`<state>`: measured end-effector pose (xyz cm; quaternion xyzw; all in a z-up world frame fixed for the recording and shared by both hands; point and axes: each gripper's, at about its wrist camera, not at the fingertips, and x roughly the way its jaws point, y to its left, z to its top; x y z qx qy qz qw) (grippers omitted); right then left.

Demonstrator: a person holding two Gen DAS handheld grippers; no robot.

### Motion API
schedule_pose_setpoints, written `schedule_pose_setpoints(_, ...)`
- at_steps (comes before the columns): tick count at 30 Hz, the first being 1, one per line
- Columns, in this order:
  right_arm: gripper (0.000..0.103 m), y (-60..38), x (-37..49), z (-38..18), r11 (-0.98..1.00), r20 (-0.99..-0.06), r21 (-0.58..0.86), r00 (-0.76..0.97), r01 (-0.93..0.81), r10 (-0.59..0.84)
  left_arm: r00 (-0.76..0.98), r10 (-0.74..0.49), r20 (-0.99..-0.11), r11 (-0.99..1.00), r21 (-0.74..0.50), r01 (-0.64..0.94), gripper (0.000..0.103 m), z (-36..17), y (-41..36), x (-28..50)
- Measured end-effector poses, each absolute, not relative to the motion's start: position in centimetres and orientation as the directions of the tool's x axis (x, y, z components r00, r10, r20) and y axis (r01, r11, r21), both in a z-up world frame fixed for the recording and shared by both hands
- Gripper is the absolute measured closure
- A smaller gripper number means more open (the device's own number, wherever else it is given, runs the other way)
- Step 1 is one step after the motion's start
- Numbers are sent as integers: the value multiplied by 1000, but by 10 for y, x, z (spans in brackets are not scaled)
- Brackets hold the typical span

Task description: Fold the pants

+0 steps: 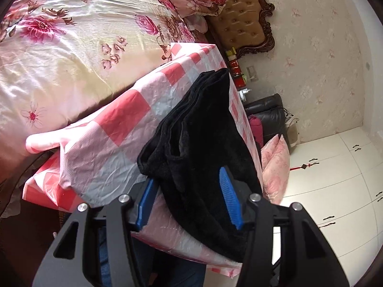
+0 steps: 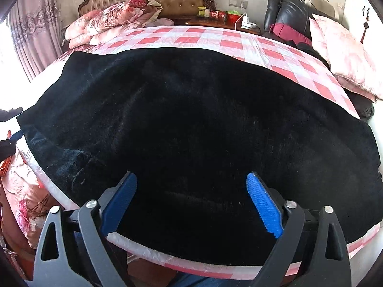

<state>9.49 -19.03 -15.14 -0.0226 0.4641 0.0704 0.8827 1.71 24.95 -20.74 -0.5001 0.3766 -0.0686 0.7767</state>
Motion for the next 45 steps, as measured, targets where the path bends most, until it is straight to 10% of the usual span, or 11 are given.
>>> schedule_pose_setpoints(14,11,-173,164,-121,988,-830,98,538,-118,146,687,-459,-564,536,-792,-292,48,-202,249,20)
schedule_pose_setpoints(18,11,-133,174,-115,973,-833,85,521,-214,187,679,-402,-615,589,-741,-323,81,-204,243,23)
schedule_pose_setpoints(24,11,-73,187,-109,932,-850,149,440,-330,291,693,-340,-636,639,-697,-326,88,-196,237,20)
schedule_pose_setpoints(45,10,102,311,-96,791,-875,469,-83,-393,477,767,128,-629,975,-64,-215,93,-107,108,22)
